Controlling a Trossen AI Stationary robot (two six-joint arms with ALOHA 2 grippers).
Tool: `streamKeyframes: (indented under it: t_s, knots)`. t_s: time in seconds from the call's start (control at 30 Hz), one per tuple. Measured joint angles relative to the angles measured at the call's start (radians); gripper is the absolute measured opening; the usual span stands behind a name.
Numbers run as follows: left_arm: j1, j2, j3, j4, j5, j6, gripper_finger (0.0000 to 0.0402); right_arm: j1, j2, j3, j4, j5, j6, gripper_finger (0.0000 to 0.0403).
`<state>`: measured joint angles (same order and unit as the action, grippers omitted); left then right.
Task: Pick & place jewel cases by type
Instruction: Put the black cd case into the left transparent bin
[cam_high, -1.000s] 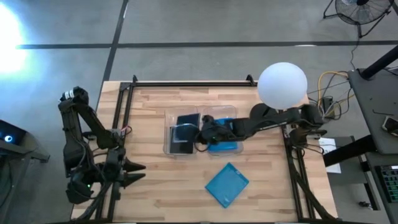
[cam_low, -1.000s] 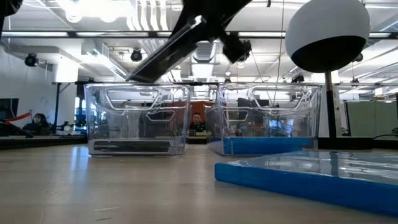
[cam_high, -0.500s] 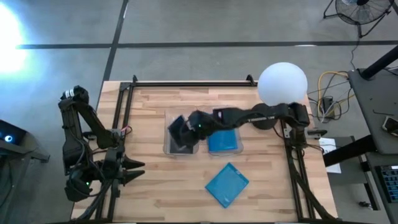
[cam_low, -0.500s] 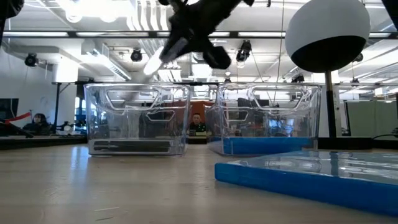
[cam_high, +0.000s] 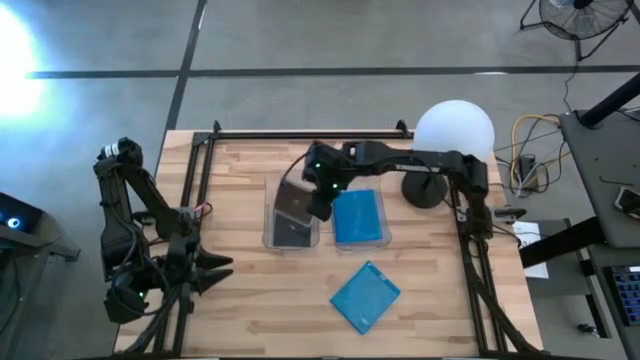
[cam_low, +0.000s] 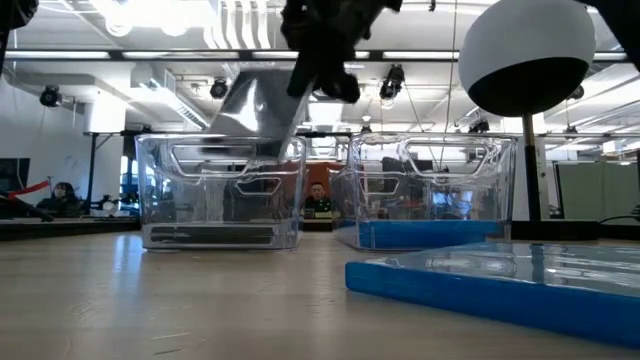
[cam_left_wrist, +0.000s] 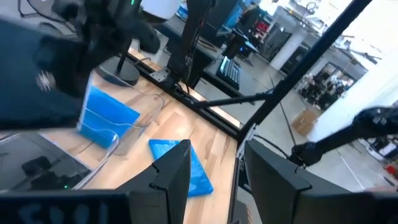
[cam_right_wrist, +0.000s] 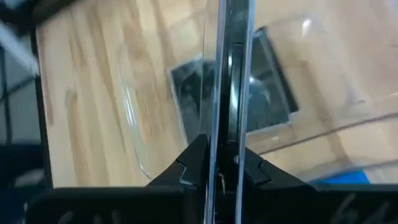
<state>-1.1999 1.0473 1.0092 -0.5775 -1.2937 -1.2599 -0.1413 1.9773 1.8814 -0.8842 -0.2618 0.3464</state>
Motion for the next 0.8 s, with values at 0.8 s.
streamKeyframes:
  t_s: [0.8]
  knots:
    - [0.023, 0.001, 0.0, 0.001, -0.107, -0.134, 0.0133, -0.028, 0.432, 0.475, -0.358, -0.061, -0.298, 0.012]
